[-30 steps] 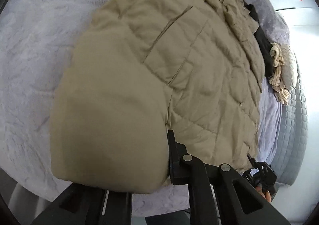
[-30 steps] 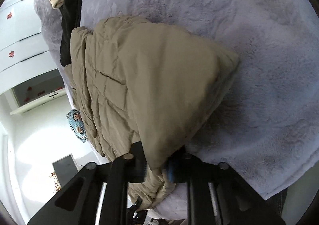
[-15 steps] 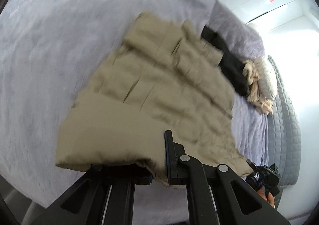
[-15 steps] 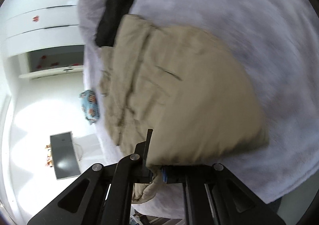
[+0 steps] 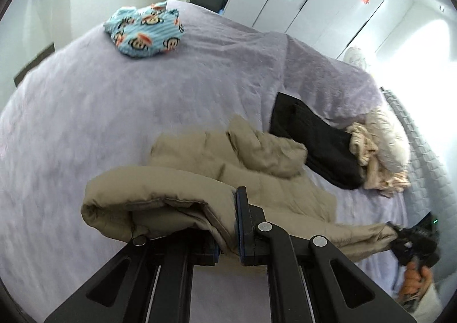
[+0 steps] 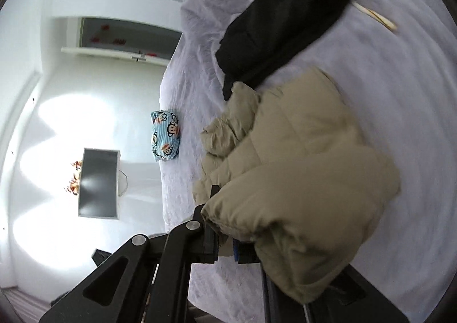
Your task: Fold large clothes
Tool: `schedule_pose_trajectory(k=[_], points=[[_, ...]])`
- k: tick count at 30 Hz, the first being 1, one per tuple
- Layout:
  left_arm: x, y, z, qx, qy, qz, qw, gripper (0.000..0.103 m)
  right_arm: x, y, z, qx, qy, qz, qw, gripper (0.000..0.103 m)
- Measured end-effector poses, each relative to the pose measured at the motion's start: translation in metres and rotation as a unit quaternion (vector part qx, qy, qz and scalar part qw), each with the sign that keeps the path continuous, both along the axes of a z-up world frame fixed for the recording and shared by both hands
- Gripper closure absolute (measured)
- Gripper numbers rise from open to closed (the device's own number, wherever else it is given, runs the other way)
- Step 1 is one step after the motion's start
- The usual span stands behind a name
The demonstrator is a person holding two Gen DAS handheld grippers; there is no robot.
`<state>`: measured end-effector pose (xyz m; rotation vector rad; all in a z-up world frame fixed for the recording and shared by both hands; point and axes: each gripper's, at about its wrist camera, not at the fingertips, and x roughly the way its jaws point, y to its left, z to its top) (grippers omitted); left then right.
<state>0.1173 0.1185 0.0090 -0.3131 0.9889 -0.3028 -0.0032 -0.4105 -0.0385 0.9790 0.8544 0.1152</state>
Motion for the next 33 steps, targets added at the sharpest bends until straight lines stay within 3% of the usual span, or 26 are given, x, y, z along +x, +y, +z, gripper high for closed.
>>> schedule_pose_trajectory(k=[5,10,14,18,22,25,27,29,31,32,33], points=[[0.059,-0.027,-0.018,0.063,-0.011,0.001,0.9979,0.093,0.072,-0.012,0.002,-0.033,0.007,0.010,0.999,0.096],[0.117,-0.034,-0.080,0.078,0.024,0.022,0.9964,0.093,0.137,-0.016,-0.032,-0.061,0.020,0.002,0.998,0.096],[0.150,-0.040,-0.135,0.093,0.055,0.037,0.9935,0.093,0.166,-0.021,-0.076,-0.091,0.049,-0.008,0.995,0.096],[0.172,-0.057,-0.178,0.127,0.050,0.033,0.9901,0.092,0.187,-0.032,-0.122,-0.088,0.077,-0.023,0.993,0.096],[0.187,-0.066,-0.202,0.131,0.048,0.040,0.9894,0.092,0.205,-0.038,-0.152,-0.102,0.085,-0.013,0.991,0.096],[0.188,-0.068,-0.204,0.130,0.048,0.038,0.9896,0.092,0.208,-0.039,-0.158,-0.103,0.083,-0.011,0.991,0.095],[0.183,-0.066,-0.194,0.128,0.037,0.026,0.9908,0.083,0.206,-0.039,-0.156,-0.101,0.088,-0.011,0.991,0.094],[0.174,-0.063,-0.179,0.125,0.020,0.015,0.9918,0.034,0.204,-0.040,-0.147,-0.103,0.096,-0.003,0.990,0.090],[0.160,-0.058,-0.156,0.141,-0.025,0.024,0.9894,0.023,0.203,-0.039,-0.132,-0.113,0.088,0.008,0.990,0.081],[0.154,-0.056,-0.144,0.145,-0.041,0.018,0.9884,0.023,0.200,-0.037,-0.124,-0.119,0.083,0.014,0.989,0.071],[0.151,-0.056,-0.138,0.146,-0.046,0.013,0.9881,0.023,0.197,-0.034,-0.117,-0.125,0.076,0.018,0.989,0.050]])
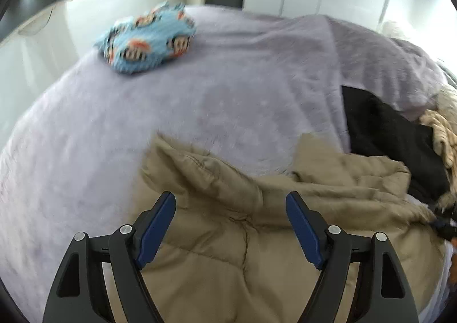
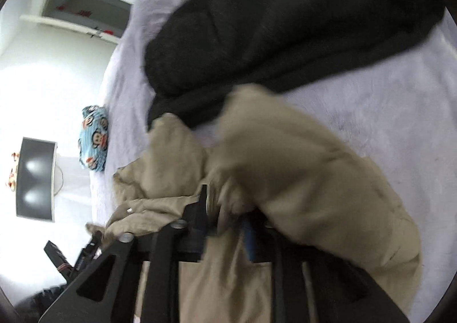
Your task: Fold large clothes
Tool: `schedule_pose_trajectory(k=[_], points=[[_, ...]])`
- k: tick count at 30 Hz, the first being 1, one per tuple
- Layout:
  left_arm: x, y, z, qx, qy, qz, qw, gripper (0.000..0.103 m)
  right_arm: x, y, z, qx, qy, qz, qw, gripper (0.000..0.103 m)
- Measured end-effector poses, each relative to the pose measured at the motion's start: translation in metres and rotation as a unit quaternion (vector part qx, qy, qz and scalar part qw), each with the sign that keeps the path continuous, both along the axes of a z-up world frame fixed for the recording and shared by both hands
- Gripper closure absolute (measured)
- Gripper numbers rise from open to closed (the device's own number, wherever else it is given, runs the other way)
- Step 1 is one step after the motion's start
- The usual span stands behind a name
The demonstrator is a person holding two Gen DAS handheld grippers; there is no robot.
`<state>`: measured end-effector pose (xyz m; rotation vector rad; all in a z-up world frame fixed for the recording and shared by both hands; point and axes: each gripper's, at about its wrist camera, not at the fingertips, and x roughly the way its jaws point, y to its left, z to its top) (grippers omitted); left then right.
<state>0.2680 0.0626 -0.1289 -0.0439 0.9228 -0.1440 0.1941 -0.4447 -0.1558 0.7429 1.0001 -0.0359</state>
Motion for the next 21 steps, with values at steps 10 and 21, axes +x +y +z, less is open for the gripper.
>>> schedule_pose_trajectory(k=[10,21], points=[[-0.007,-0.063,-0.019,0.061,-0.006,-0.109,0.9921,0.050,-0.007,0.057,0.018,-0.121,0.004,0.122,0.985,0.083],[0.060,-0.028,-0.088,0.091,0.029,-0.010,0.9954,0.050,0.030,0.001,-0.047,-0.195,0.050,0.073,0.977,0.103]])
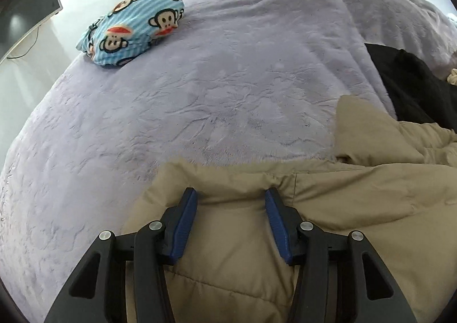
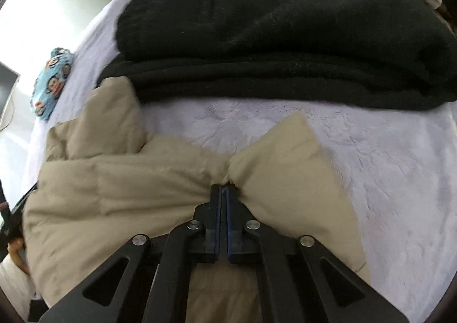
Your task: Fold large clothes
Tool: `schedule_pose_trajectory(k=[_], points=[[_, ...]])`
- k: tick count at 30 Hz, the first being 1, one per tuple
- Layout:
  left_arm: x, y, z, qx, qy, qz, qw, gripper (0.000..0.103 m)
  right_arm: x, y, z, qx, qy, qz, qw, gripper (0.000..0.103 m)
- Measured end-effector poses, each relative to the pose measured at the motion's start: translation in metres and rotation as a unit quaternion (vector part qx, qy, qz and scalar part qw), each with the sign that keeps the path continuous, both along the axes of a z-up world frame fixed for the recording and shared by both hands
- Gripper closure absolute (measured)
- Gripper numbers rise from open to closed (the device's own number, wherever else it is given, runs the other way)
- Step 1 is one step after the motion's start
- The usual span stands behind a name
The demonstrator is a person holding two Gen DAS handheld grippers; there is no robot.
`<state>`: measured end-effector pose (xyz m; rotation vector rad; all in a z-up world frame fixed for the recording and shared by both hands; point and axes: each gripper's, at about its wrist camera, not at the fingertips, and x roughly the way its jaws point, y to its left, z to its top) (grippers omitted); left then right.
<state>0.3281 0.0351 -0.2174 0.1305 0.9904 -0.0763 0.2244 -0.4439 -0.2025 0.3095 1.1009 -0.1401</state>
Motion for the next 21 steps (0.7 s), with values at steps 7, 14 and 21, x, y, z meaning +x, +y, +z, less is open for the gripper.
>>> schedule_pose_trajectory(k=[7,14,21], points=[[0.021,-0.007,-0.011,0.017,0.014,0.020,0.9996,0.050,0.020,-0.007,-0.012,-0.014,0.003,-0.019,1.000,0.103],[-0.017,0.023,0.035,0.019,-0.015,0.021,0.9995,0.050,0.002,0.009,0.024,-0.034,-0.006,-0.053,0.998,0.098],[-0.056,0.069,0.023,0.044,0.011,0.048,0.9978,0.046,-0.064,0.015,0.043,-0.072,-0.027,-0.068,0.995,0.098]])
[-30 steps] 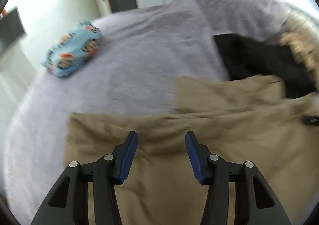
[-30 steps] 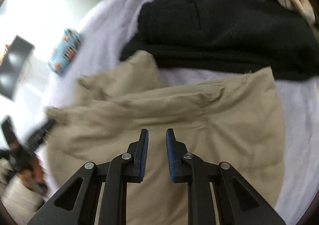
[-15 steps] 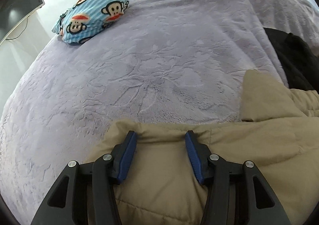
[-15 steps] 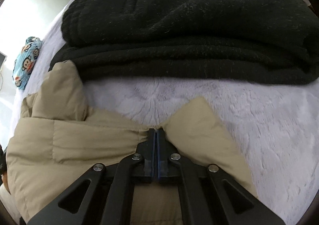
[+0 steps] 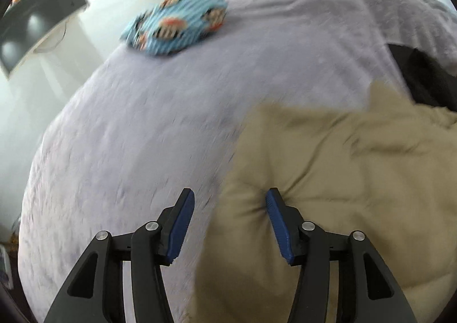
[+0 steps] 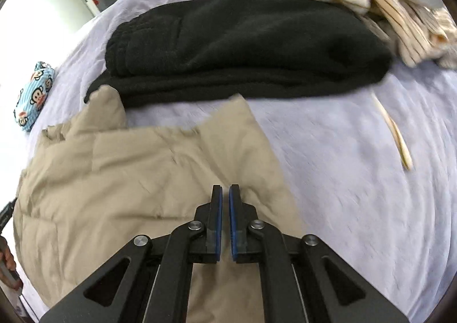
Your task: Fold large clothes
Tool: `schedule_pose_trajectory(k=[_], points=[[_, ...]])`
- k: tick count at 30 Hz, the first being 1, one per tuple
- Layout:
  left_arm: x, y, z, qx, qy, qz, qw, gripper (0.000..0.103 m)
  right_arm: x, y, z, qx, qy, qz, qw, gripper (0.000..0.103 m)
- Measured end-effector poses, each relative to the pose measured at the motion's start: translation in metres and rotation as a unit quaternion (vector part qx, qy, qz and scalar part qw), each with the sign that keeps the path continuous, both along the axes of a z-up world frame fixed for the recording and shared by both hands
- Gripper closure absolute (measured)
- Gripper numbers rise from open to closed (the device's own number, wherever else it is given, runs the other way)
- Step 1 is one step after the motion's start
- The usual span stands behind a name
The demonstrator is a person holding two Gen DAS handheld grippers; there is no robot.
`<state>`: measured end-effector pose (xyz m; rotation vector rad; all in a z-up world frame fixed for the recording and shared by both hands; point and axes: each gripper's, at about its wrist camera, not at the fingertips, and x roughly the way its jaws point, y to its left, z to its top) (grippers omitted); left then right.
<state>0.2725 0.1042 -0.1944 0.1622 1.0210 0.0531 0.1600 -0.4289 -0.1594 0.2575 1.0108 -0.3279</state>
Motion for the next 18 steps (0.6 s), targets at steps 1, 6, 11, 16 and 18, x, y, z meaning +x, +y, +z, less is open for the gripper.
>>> schedule_pose_trajectory(k=[1,6,11,16,18], points=[[0.000,0.004,-0.008,-0.006,0.007,0.005,0.9999,0.045,-0.002,-0.005,-0.007,0.014,0.006,-0.004,1.000,0.098],[0.002,0.005,-0.018,-0.001,0.008,0.018,0.9998,0.039,0.005,-0.026,-0.028,0.065,0.011,-0.023,0.998,0.098],[-0.009,0.022,0.005,-0.014,0.007,0.046,0.9988,0.039,-0.005,-0.025,-0.016,0.068,0.009,-0.036,0.997,0.098],[-0.043,0.048,0.026,-0.081,0.015,0.076,0.9937,0.039,-0.042,-0.029,-0.004,0.114,-0.004,-0.075,0.991,0.096],[-0.058,0.050,0.029,-0.105,0.026,0.070,0.9916,0.039,-0.051,-0.024,-0.003,0.129,-0.011,-0.086,0.988,0.093]])
